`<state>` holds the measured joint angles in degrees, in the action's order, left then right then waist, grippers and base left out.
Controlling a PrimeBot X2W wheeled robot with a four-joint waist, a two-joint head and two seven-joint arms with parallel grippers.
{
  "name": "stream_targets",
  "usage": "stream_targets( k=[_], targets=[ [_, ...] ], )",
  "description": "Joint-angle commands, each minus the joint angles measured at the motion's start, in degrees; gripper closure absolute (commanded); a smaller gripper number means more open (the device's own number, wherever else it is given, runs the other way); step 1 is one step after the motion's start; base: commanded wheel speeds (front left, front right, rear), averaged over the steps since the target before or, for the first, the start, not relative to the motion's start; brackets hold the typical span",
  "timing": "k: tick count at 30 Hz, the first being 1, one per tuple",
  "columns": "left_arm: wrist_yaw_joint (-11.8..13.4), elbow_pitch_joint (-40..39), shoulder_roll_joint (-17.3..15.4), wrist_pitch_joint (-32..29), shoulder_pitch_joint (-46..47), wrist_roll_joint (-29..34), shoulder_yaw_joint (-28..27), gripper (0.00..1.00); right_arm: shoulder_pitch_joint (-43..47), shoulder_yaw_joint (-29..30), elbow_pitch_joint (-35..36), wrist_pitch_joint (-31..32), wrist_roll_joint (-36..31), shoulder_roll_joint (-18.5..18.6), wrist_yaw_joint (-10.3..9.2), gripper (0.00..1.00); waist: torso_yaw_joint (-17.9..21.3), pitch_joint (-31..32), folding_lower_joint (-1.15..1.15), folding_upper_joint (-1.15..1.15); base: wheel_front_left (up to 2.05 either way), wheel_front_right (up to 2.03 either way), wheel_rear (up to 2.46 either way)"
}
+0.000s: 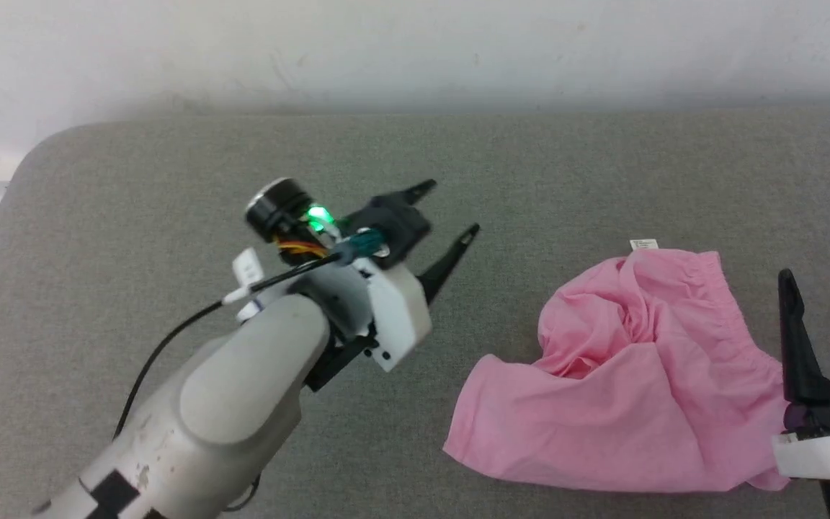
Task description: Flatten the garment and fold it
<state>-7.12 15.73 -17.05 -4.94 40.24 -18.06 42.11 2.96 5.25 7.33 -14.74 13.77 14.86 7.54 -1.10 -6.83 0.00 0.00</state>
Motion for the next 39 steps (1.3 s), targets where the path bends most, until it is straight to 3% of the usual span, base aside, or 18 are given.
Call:
stream_targets(
  k=[1,7,10,12,15,19,23,27,29,33,39],
  targets=[
    [-0.3,-0.1,-0.9,-1.4,2.3,-1.8,2.4,0.00,0.1,0.1,0.4,-0.3,-1.0,-0.7,-0.05,0.00,0.8,-1.0,0.00,0.00,0.00,0.00,0.00],
    [-0.4,-1.9,-4.9,-13.7,12.5,-16.7,23.9,0.00,-1.3,-1.0,-0.1,-0.3,-4.4,-4.0,-0.05,0.00,3.1,-3.6,0.00,0.00,0.00,0.00,0.00],
    [-0.4,-3.1,-6.0,-19.2,16.4,-22.5,30.1,0.00,-2.5,-1.4,-0.5,-0.3,-4.6,-4.8,-0.05,0.00,4.5,-5.0,0.00,0.00,0.00,0.00,0.00],
    [-0.4,-3.8,-6.3,-22.9,17.3,-24.8,31.0,0.00,-3.3,-1.5,-0.8,-0.3,-4.8,-5.3,-0.05,0.00,5.5,-5.9,0.00,0.00,0.00,0.00,0.00],
    [-0.4,-6.2,-6.4,-31.9,13.9,-22.4,31.2,0.00,-4.6,-2.3,-1.2,-0.3,-5.0,-5.9,-0.05,0.00,7.2,-7.4,0.00,0.00,0.00,0.00,0.00],
    [-0.4,-7.9,-7.2,-38.9,8.8,-21.5,31.2,0.00,-6.2,-3.2,-2.0,-0.3,-5.4,-6.6,-0.05,0.00,9.1,-9.2,0.00,0.00,0.00,0.00,0.00],
    [-0.4,-7.3,-8.2,-40.4,6.2,-19.7,31.2,0.00,-7.3,-3.1,-2.5,-0.3,-5.8,-7.1,-0.05,0.00,9.8,-10.4,0.00,0.00,0.00,0.00,0.00],
    [-0.4,-6.9,-7.8,-37.1,5.7,-17.7,31.2,0.00,-7.6,-2.5,-2.9,-0.3,-6.3,-7.4,-0.05,0.00,9.1,-10.4,0.00,0.00,0.00,0.00,0.00],
    [-0.4,-7.6,-7.9,-35.7,5.6,-16.6,31.2,1.00,-7.6,-2.9,-3.1,-0.3,-6.6,-7.2,-0.05,0.00,8.4,-9.9,0.00,0.00,0.00,0.00,0.00],
    [-0.4,-10.1,-9.6,-29.6,6.5,-16.0,31.2,1.00,-7.2,-3.0,-3.3,-0.3,-6.6,-7.2,-0.05,0.00,6.7,-8.0,0.00,0.00,0.00,0.00,0.00],
    [-0.3,-6.7,-15.8,-13.9,10.2,-20.0,28.7,1.00,-4.7,-1.1,-3.1,-0.3,-6.7,-7.4,-0.05,0.00,2.9,-4.7,0.00,0.00,0.00,0.00,0.00]
  ],
)
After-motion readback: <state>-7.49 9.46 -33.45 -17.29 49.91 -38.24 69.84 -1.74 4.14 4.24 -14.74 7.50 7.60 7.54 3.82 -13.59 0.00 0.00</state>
